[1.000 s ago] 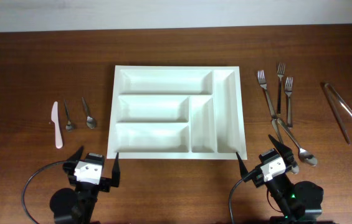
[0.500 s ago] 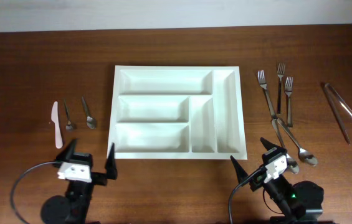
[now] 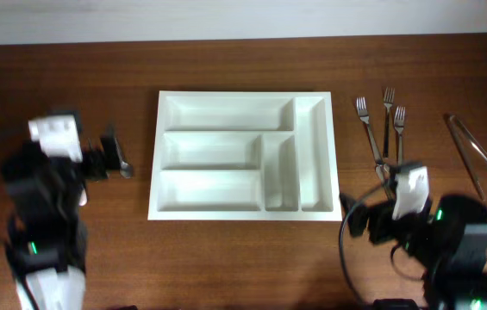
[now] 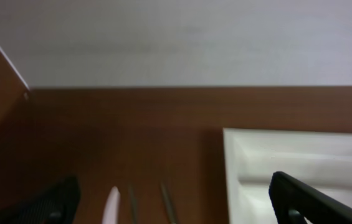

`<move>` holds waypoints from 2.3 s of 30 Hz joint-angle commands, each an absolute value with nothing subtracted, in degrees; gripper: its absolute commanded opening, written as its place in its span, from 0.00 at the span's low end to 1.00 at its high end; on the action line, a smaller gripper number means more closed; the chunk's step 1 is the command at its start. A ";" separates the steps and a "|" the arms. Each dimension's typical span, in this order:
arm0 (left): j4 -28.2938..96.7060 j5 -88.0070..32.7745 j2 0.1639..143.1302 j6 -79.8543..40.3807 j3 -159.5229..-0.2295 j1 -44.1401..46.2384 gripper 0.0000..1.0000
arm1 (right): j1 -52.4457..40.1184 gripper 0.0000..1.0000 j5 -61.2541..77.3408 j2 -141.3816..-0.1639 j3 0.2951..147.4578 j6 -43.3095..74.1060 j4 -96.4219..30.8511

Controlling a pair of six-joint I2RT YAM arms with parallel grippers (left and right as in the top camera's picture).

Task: Pack container
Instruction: 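Raise both arms from rest and move the right gripper toward the clear tongs, then lower the right gripper onto the clear plastic tongs and close it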

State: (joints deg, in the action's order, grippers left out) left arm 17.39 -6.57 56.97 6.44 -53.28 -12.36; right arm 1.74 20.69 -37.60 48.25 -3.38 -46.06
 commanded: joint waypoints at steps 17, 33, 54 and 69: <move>33.28 -11.79 83.66 11.27 -76.44 -22.41 0.99 | 9.54 0.99 2.66 -72.95 74.65 0.51 -52.14; 45.08 -10.09 83.68 11.27 -76.44 -26.33 0.99 | 33.26 0.99 3.36 -97.25 78.43 -4.82 -38.04; 45.08 -10.09 83.68 11.27 -76.44 -26.33 0.99 | 37.30 0.83 2.57 -110.00 78.46 -23.75 -32.03; 45.08 -10.09 83.68 11.27 -76.44 -26.33 0.99 | 39.83 0.70 5.65 -116.77 78.43 -23.53 -27.62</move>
